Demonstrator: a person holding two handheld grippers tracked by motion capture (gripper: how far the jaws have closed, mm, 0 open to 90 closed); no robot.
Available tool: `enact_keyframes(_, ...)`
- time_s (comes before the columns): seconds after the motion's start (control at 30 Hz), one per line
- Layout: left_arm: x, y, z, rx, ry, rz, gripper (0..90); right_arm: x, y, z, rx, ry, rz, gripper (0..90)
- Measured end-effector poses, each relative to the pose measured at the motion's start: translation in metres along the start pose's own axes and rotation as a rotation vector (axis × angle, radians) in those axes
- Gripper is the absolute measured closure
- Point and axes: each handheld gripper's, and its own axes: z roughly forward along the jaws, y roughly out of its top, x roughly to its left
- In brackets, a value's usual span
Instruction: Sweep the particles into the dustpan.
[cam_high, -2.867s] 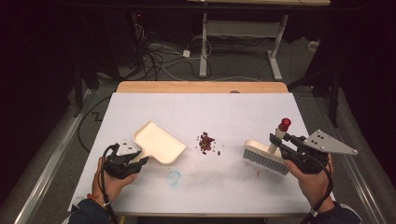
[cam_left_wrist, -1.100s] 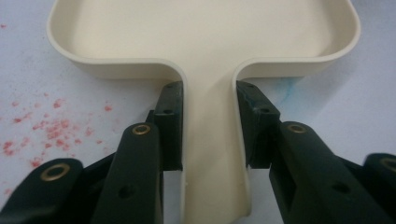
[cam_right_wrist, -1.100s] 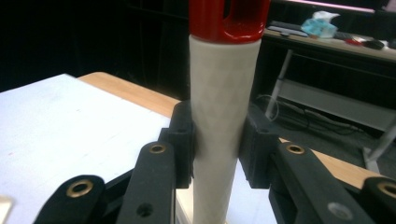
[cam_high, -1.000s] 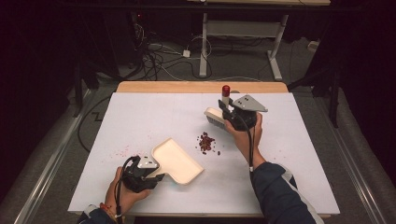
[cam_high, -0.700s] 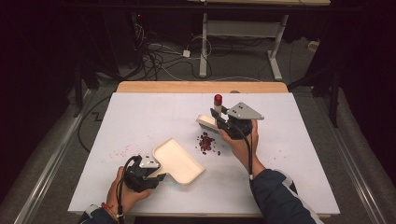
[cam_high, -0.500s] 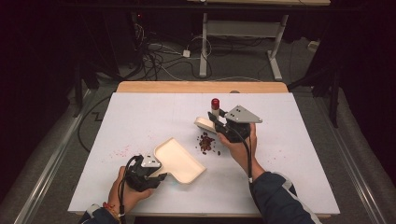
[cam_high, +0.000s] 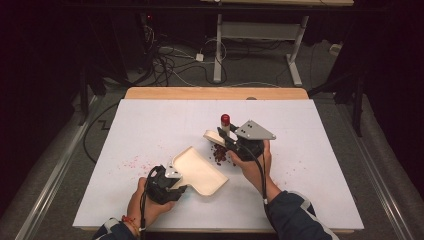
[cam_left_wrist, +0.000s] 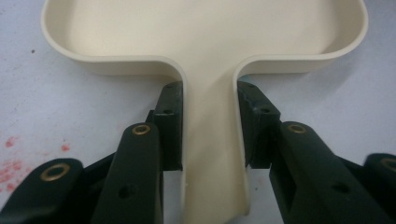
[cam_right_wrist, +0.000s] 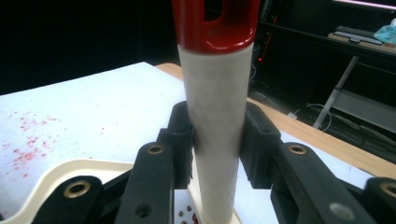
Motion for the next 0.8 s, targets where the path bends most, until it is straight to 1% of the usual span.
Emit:
enact_keyframes(0.07, -0.001, 0.001, 0.001, 0.001, -0.001, -0.002, 63.9, 0.002, 0.000, 0.000, 0.002, 0.002, -0.001, 68.7)
enact_keyframes(0.1, -0.002, 0.003, 0.001, 0.001, -0.001, -0.004, 63.9, 0.005, 0.001, -0.001, 0.004, 0.006, 0.009, 68.7)
enact_keyframes(0.17, -0.005, 0.006, 0.003, -0.001, 0.000, -0.007, 63.9, 0.008, 0.001, -0.004, 0.004, 0.009, 0.009, 68.7)
enact_keyframes(0.23, -0.009, 0.011, 0.005, -0.001, 0.006, -0.003, 63.8, 0.010, 0.002, -0.007, 0.004, 0.022, 0.018, 68.8)
enact_keyframes(0.27, -0.009, 0.011, 0.005, -0.001, 0.006, -0.003, 63.8, 0.010, 0.002, -0.007, 0.004, 0.022, 0.018, 68.8)
enact_keyframes(0.3, -0.011, 0.013, 0.007, -0.003, 0.003, -0.014, 63.8, 0.011, 0.002, -0.010, 0.004, 0.037, 0.026, 68.9)
enact_keyframes(0.37, -0.011, 0.014, 0.008, -0.002, 0.004, -0.011, 63.8, 0.013, 0.002, -0.011, 0.004, 0.043, 0.028, 68.9)
enact_keyframes(0.4, -0.013, 0.016, 0.010, -0.001, 0.007, -0.012, 63.8, 0.016, 0.003, -0.013, 0.007, 0.057, 0.025, 68.9)
enact_keyframes(0.43, -0.013, 0.016, 0.010, -0.001, 0.007, -0.012, 63.8, 0.016, 0.003, -0.013, 0.007, 0.057, 0.025, 68.9)
enact_keyframes(0.47, -0.013, 0.016, 0.010, -0.001, 0.005, -0.011, 63.8, 0.020, 0.003, -0.015, 0.007, 0.070, 0.021, 68.9)
enact_keyframes(0.53, -0.012, 0.016, 0.010, -0.001, -0.001, -0.016, 63.8, 0.023, 0.003, -0.017, 0.006, 0.079, 0.018, 68.9)
enact_keyframes(0.6, -0.012, 0.016, 0.011, -0.001, -0.003, -0.017, 63.8, 0.024, 0.004, -0.019, 0.004, 0.085, 0.019, 68.9)
enact_keyframes(0.63, -0.011, 0.017, 0.010, 0.003, -0.004, -0.012, 63.7, 0.026, 0.003, -0.022, 0.001, 0.096, 0.034, 69.0)
enact_keyframes(0.7, -0.011, 0.017, 0.010, 0.005, -0.002, -0.009, 63.8, 0.026, 0.003, -0.023, -0.001, 0.101, 0.030, 69.0)
enact_keyframes(0.73, -0.011, 0.017, 0.011, 0.002, -0.003, -0.013, 63.8, 0.027, 0.003, -0.026, -0.002, 0.114, 0.036, 69.0)
enact_keyframes(0.8, -0.011, 0.017, 0.012, 0.001, -0.004, -0.018, 63.7, 0.030, 0.003, -0.028, 0.004, 0.119, 0.035, 68.9)
